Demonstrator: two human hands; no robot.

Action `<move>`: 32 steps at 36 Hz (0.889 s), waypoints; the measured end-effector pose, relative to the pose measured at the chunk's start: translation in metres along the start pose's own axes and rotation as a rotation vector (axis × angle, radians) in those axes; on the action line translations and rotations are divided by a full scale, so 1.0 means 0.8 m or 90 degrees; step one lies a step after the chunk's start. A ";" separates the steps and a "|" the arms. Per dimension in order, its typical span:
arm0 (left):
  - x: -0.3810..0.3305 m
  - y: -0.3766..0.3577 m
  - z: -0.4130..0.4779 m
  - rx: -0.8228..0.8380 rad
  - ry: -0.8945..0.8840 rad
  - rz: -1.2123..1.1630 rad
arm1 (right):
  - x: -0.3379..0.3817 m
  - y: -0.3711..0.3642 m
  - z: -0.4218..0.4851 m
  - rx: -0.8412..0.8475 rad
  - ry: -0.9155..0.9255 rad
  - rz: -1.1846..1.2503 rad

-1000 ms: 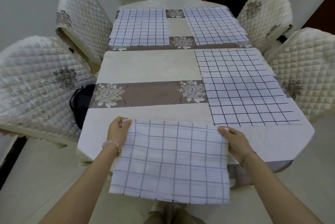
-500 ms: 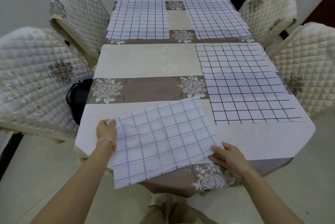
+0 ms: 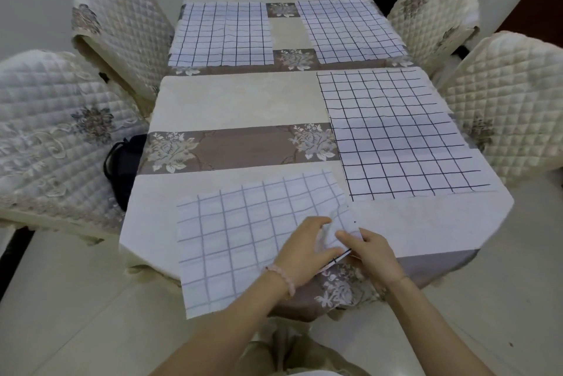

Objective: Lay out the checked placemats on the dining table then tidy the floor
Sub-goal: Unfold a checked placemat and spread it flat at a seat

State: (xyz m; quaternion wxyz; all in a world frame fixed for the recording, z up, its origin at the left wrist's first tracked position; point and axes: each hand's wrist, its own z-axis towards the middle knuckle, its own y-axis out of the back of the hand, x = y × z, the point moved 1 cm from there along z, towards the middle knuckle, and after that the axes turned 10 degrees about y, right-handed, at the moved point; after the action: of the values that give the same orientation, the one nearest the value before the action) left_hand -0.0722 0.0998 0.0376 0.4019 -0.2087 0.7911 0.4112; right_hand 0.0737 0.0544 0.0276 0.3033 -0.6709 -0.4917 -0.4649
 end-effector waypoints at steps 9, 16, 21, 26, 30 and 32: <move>-0.005 -0.015 -0.004 0.028 -0.025 -0.046 | 0.003 0.005 -0.018 -0.015 0.019 0.070; 0.009 0.004 0.004 -0.006 0.073 -0.201 | 0.002 0.014 -0.024 0.006 0.023 0.068; 0.025 0.031 0.014 -0.107 0.122 -0.267 | 0.007 0.026 -0.020 0.020 0.024 0.041; 0.056 0.081 0.027 -0.196 0.146 -0.253 | 0.008 0.037 -0.006 -0.026 -0.007 0.075; 0.080 0.135 0.037 -0.278 0.183 -0.238 | 0.006 0.047 0.017 -0.075 -0.026 0.093; 0.088 0.160 0.043 -0.308 0.196 -0.236 | 0.008 0.052 0.030 -0.086 -0.025 0.087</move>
State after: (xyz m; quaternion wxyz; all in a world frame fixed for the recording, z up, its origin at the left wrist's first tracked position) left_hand -0.1822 0.2017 0.0313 0.2843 -0.4979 0.6706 0.4708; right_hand 0.1209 0.0637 0.0265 0.2785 -0.7307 -0.4183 -0.4622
